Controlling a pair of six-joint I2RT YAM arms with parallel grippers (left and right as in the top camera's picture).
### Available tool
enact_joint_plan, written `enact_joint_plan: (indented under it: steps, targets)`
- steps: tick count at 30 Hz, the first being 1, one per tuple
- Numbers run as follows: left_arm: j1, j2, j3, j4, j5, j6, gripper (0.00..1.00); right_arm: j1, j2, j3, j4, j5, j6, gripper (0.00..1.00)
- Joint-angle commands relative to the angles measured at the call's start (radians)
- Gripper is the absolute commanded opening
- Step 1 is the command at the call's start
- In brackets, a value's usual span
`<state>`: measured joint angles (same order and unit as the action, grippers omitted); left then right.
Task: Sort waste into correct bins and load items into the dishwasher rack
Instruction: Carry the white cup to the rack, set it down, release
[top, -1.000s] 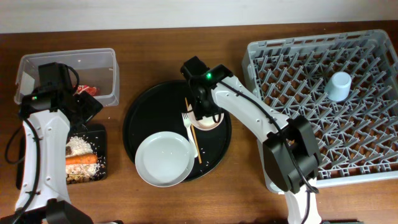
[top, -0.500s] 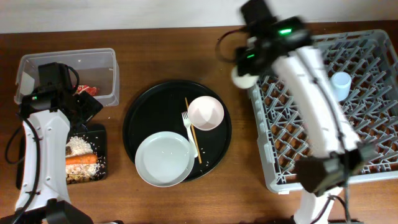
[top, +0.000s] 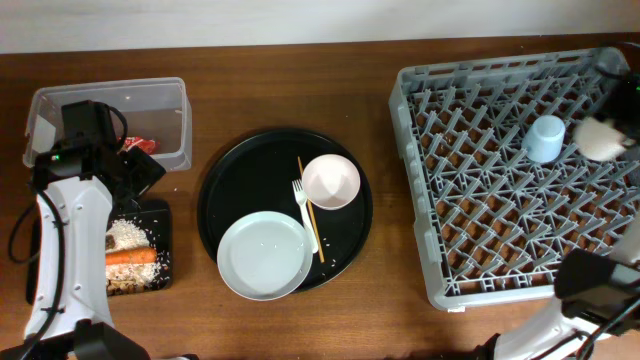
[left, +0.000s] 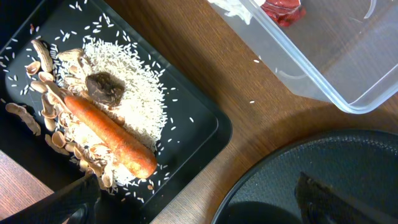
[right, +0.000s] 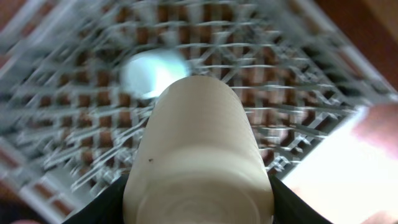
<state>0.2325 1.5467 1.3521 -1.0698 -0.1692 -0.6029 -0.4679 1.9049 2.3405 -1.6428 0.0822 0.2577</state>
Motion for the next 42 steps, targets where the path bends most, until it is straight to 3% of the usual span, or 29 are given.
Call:
enact_joint_plan:
  steps: [1, 9, 21, 26, 32, 38, 42]
  targets:
    - [0.004, 0.002, 0.006, -0.001, -0.004, -0.011, 0.99, -0.097, 0.005, -0.075, 0.042, -0.005, 0.013, 0.45]
    - [0.004, 0.002, 0.006, -0.001, -0.004, -0.011, 0.99, -0.129, 0.005, -0.372, 0.223, -0.018, 0.013, 0.57]
    - [0.004, 0.002, 0.006, -0.001, -0.004, -0.011, 0.99, -0.128, 0.005, -0.376, 0.216, -0.045, 0.012, 0.71]
    - [0.004, 0.002, 0.006, -0.001, -0.004, -0.011, 0.99, -0.128, 0.005, -0.376, 0.213, -0.045, 0.012, 0.93]
    - [0.004, 0.002, 0.006, -0.001, -0.004, -0.011, 0.99, -0.116, -0.032, -0.375, 0.204, -0.085, 0.012, 0.97]
    - [0.004, 0.002, 0.006, -0.001, -0.004, -0.011, 0.99, 0.014, -0.156, -0.375, 0.154, -0.162, 0.008, 0.97]
    - [0.004, 0.002, 0.006, -0.001, -0.004, -0.011, 0.99, 0.251, -0.199, -0.375, 0.128, -0.262, -0.09, 0.95]
